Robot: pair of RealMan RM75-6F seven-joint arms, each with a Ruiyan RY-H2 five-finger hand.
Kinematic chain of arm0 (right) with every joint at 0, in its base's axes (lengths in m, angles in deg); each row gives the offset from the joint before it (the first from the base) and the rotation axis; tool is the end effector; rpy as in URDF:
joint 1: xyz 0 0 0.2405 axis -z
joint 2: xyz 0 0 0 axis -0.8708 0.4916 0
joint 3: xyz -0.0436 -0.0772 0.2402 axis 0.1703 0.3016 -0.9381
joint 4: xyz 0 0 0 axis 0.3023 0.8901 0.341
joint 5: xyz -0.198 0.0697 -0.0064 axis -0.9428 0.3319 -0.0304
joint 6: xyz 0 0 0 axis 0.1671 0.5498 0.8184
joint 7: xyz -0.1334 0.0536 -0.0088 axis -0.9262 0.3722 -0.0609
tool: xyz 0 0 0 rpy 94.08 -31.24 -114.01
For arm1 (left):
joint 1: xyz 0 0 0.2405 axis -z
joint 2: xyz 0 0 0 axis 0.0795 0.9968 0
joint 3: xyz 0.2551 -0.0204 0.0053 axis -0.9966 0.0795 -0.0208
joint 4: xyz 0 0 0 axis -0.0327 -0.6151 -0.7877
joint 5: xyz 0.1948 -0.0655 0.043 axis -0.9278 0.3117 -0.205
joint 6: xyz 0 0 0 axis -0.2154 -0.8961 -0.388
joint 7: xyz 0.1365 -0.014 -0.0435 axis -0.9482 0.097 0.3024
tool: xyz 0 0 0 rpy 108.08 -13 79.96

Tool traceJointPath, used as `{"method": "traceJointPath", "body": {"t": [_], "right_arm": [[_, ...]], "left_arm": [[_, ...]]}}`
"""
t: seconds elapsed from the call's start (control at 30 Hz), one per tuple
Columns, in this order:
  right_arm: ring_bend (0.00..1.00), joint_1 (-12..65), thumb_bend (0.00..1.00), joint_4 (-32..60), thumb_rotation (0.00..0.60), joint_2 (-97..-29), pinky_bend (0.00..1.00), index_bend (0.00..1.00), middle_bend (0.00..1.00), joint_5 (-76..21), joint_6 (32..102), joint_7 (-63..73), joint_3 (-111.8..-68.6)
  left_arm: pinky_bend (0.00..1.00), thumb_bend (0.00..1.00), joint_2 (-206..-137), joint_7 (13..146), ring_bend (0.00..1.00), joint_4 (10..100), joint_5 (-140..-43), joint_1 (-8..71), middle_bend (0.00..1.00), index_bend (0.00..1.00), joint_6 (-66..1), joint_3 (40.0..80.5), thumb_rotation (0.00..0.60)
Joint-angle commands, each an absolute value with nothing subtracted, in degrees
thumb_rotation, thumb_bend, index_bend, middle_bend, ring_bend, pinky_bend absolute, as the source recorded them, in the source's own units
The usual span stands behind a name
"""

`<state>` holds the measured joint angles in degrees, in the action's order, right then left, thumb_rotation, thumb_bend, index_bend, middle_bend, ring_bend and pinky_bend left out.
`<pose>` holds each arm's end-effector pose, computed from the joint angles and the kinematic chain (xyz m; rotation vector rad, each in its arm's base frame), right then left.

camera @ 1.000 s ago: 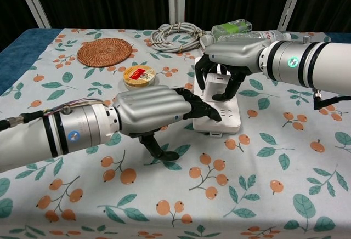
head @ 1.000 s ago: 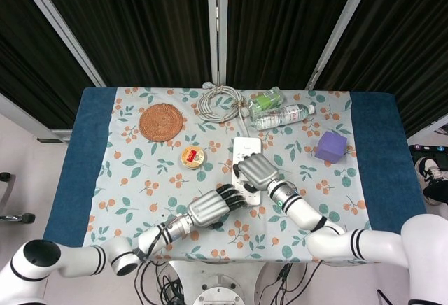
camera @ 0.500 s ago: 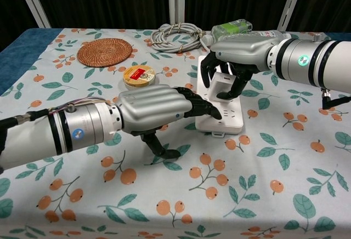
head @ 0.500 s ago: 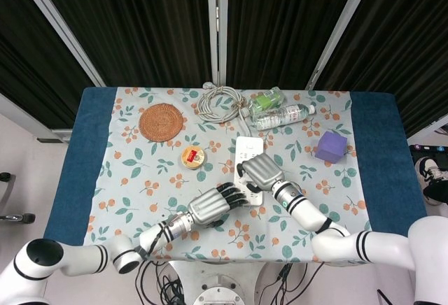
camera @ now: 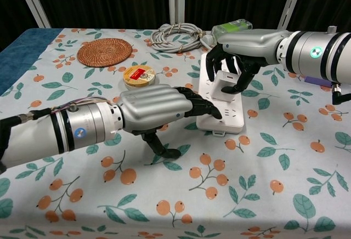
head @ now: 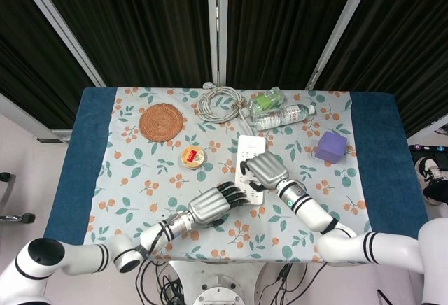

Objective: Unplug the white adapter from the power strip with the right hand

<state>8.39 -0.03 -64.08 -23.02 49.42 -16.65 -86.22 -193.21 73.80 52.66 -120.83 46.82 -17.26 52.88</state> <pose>-0.1179 -0.3497 -0.0225 2.0960 -0.9329 0.8124 -0.0837 0.2864 -0.1241 -2.4460 -0.6544 -1.0505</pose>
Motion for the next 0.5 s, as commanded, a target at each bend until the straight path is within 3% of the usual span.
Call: {"method": "traceJointPath", "body": {"t": [0.03, 0.5], "right_arm": [[0.57, 8.8, 0.59, -0.36, 0.6, -63.77, 0.57, 0.88, 0.78, -23.31, 49.76, -16.5, -86.02], [0.58, 10.36, 0.63, -1.64, 0.6, -62.35, 0.6, 0.89, 0.79, -24.55, 50.8, -14.45, -86.61]], "left_arm": [[0.12, 0.26, -193.3, 73.72, 0.11, 52.52, -120.67, 46.89, 0.17, 0.13, -17.14, 52.91, 0.6], [0.12, 0.26, -193.56, 73.05, 0.11, 52.42, -120.12, 47.31, 0.16, 0.13, -16.89, 53.12, 0.6]]}}
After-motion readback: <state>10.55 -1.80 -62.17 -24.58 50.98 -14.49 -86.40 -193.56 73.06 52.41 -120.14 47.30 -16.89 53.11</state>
